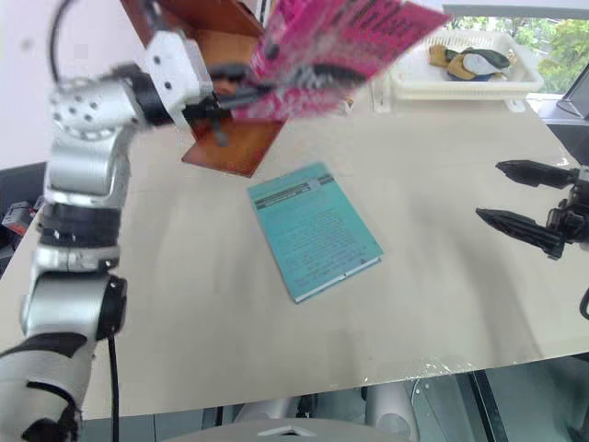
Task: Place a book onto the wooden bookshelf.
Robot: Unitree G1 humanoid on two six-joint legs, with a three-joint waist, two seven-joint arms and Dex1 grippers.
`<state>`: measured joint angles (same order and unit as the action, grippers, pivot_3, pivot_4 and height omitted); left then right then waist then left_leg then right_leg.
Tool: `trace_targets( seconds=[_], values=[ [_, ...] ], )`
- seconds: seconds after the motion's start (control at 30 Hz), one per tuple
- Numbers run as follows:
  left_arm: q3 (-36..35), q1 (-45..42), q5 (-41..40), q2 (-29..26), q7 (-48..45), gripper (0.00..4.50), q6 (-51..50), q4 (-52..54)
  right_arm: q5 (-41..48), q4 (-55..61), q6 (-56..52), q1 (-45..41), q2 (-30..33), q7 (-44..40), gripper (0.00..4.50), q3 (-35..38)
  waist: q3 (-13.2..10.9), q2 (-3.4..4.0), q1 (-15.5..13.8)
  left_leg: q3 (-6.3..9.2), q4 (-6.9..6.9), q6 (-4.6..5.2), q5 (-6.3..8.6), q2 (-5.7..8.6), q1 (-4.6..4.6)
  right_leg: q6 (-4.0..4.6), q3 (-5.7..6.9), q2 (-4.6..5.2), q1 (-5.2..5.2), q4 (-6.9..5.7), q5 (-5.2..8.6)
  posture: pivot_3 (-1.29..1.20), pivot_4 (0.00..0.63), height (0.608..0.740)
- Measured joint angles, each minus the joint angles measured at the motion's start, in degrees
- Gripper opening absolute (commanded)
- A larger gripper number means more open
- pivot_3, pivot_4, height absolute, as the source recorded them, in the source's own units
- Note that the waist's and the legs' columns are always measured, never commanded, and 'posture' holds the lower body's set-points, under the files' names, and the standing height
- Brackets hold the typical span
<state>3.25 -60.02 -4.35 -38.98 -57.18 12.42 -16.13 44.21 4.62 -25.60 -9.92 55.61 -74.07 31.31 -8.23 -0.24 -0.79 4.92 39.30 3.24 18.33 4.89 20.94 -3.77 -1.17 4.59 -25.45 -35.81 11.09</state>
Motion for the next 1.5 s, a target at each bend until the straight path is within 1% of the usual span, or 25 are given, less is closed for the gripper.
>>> trace_targets(
  seconds=[0.03, 0.07, 0.13, 0.17, 0.2, 0.3, 0.37, 0.43, 0.5, 0.77, 1.03, 1.3, 1.5],
  values=[
    [0.1, -0.3, 0.4, -0.1, 0.3, 0.21, 0.9, -0.6, 0.0, 0.0, 0.0, 0.0, 0.0, 0.0, 4.50, 0.0, 0.0, -0.01, 0.0, 0.00, 0.00, 0.00, 0.00, 0.00, 0.01, 0.00, 0.00, 0.00, -0.01, -0.01, 0.00, 0.00, 0.150, 0.740],
    [0.4, -3.3, 4.1, -1.3, 2.4, 0.21, 7.7, -5.1, 0.0, -0.1, 0.2, 0.0, -0.3, 0.2, 4.50, 0.2, 0.0, -0.03, 0.0, 0.01, 0.01, 0.00, 0.00, 0.01, 0.09, 0.00, 0.02, 0.00, -0.09, -0.01, 0.00, 0.00, 0.150, 0.740],
    [0.6, -6.9, 8.2, -3.5, 5.0, 0.21, 14.6, -9.6, 0.0, -0.1, 0.6, 0.2, -0.5, 0.4, 4.50, 0.4, 0.0, -0.01, 0.0, 0.01, -0.01, 0.01, 0.00, 0.03, 0.11, -0.01, 0.04, 0.02, -0.13, -0.05, 0.00, 0.00, 0.150, 0.740],
    [4.1, -11.5, 15.4, -7.5, 6.9, 0.21, 23.7, -17.5, -0.1, -0.1, 1.0, 0.7, -0.9, 0.7, 4.50, 0.8, 0.0, -0.01, 0.0, 0.01, 0.00, 0.02, 0.00, 0.06, 0.13, -0.01, 0.11, -0.04, -0.13, -0.06, 0.00, 0.00, 0.150, 0.740],
    [5.6, -13.1, 18.9, -9.5, 7.3, 0.21, 26.6, -21.3, -0.2, -0.1, 1.2, 1.0, -1.1, 0.8, 4.50, 0.9, 0.0, -0.01, 0.1, -0.01, 0.01, 0.03, 0.00, 0.07, 0.12, -0.02, 0.11, -0.16, -0.12, -0.08, 0.00, 0.00, 0.150, 0.740],
    [9.9, -17.7, 26.1, -11.7, 9.7, 0.21, 32.1, -31.8, -0.2, 0.0, 1.4, 1.7, -1.8, 1.0, 4.50, 1.2, 0.0, -0.07, 0.1, 0.01, 0.08, 0.04, -0.01, 0.07, 0.14, -0.02, 0.14, -0.24, -0.10, -0.12, 0.00, 0.00, 0.150, 0.740],
    [12.0, -20.3, 30.0, -13.1, 11.1, 0.21, 33.7, -37.2, -0.1, 0.0, 1.7, 1.8, -2.3, 1.4, 4.50, 1.3, -0.1, -0.08, 0.1, 0.01, 0.08, 0.05, 0.00, 0.07, 0.15, -0.03, 0.14, -0.26, -0.12, -0.13, 0.00, 0.00, 0.150, 0.740],
    [14.3, -23.0, 33.8, -14.1, 13.5, 0.21, 34.6, -42.2, 0.4, 0.4, 1.9, 1.9, -2.8, 2.0, 4.50, 1.9, -0.1, -0.12, 0.1, 0.02, 0.06, 0.06, 0.01, 0.07, 0.17, -0.04, 0.16, -0.28, -0.13, -0.11, 0.00, 0.00, 0.150, 0.740],
    [15.6, -24.0, 36.0, -14.5, 15.3, 0.21, 35.0, -44.9, 1.1, 0.8, 1.9, 1.9, -3.0, 2.2, 4.50, 2.4, -0.1, -0.13, 0.2, 0.04, 0.06, 0.07, 0.01, 0.07, 0.19, -0.03, 0.19, -0.28, -0.14, -0.10, 0.00, 0.00, 0.150, 0.740],
    [18.3, -25.6, 41.3, -14.5, 23.3, 0.21, 34.1, -54.6, 6.6, 2.7, 0.5, -0.9, -3.1, 4.9, 4.50, 3.9, -0.2, -0.28, 0.2, 0.07, 0.11, 0.07, 0.01, 0.06, 0.23, -0.04, 0.24, -0.29, -0.15, -0.12, 0.00, 0.00, 0.150, 0.740],
    [20.5, -26.7, 43.7, -13.2, 28.3, 0.21, 32.3, -57.3, 12.9, 5.1, -2.4, -3.7, -3.1, 7.5, 4.50, 6.2, -0.2, -0.29, 0.4, 0.06, 0.11, 0.07, 0.01, 0.06, 0.23, -0.04, 0.23, -0.27, -0.15, -0.15, 0.00, 0.00, 0.150, 0.740],
    [22.2, -27.1, 45.7, -13.2, 30.4, 0.21, 31.2, -58.5, 15.9, 6.0, -3.7, -4.0, -3.1, 9.3, 4.50, 8.1, -0.2, -0.29, 1.7, 0.04, 0.11, 0.07, 0.01, 0.06, 0.23, -0.04, 0.21, -0.27, -0.18, -0.18, 0.00, 0.00, 0.150, 0.740],
    [22.2, -27.1, 45.8, -13.0, 30.9, 0.21, 30.8, -58.9, 16.0, 6.0, -3.7, -3.9, -3.1, 9.3, 4.50, 8.1, -0.2, -0.29, 1.7, 0.01, 0.12, 0.07, 0.01, 0.05, 0.23, -0.04, 0.17, -0.27, -0.22, -0.27, 0.00, 0.00, 0.150, 0.740]
  ],
)
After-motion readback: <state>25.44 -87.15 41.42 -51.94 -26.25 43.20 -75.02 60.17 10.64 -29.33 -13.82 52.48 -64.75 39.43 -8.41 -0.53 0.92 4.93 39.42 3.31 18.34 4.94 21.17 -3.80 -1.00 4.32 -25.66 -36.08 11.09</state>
